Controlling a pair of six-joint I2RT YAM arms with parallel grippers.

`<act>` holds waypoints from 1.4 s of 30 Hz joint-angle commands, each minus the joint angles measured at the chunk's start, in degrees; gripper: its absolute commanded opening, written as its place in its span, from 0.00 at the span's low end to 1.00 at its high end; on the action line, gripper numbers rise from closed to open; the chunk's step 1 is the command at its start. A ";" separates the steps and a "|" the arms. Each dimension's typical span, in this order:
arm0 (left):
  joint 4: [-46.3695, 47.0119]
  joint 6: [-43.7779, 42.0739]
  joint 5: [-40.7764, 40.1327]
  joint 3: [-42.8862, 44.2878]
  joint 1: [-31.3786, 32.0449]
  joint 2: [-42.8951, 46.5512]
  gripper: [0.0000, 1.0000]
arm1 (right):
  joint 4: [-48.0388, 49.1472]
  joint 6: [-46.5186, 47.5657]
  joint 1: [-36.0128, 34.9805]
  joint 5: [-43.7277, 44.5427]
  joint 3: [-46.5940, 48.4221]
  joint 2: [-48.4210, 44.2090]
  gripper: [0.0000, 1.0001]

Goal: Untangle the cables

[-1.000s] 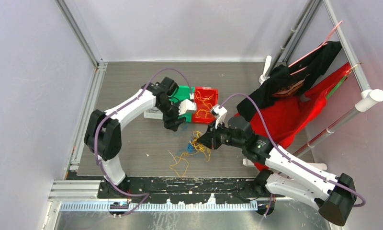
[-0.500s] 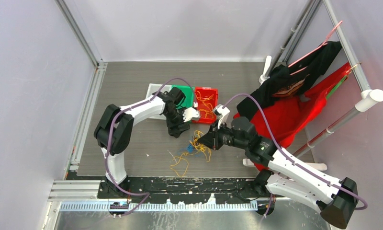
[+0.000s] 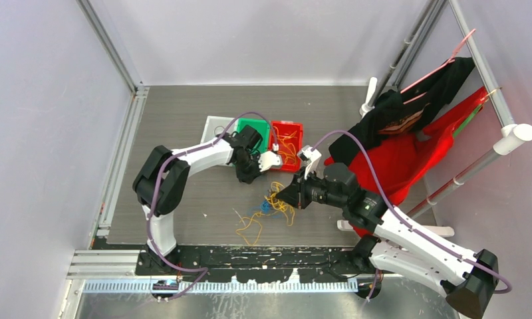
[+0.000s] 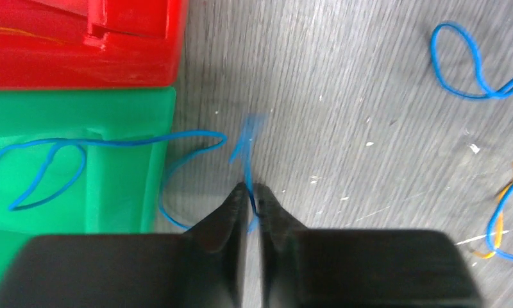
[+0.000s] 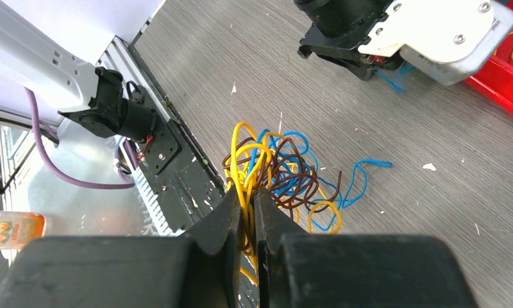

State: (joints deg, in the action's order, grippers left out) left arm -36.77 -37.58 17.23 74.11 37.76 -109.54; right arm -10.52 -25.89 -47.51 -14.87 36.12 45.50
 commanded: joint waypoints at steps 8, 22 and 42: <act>-8.26 2.71 -3.14 11.34 -2.25 6.81 0.00 | 1.96 -0.74 0.12 -1.39 2.31 -0.64 0.01; 1.95 0.34 -10.06 18.01 -6.47 -0.90 0.00 | 3.05 -1.07 0.13 -1.30 2.52 0.62 0.01; 6.64 1.68 -13.88 21.11 -5.68 -8.21 0.46 | 3.28 -0.73 0.09 -1.19 3.75 1.77 0.01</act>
State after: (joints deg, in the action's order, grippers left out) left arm -31.42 -36.53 4.19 93.21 31.86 -121.25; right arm -10.52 -26.79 -47.51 -15.75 36.16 47.40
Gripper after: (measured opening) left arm 0.374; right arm 0.145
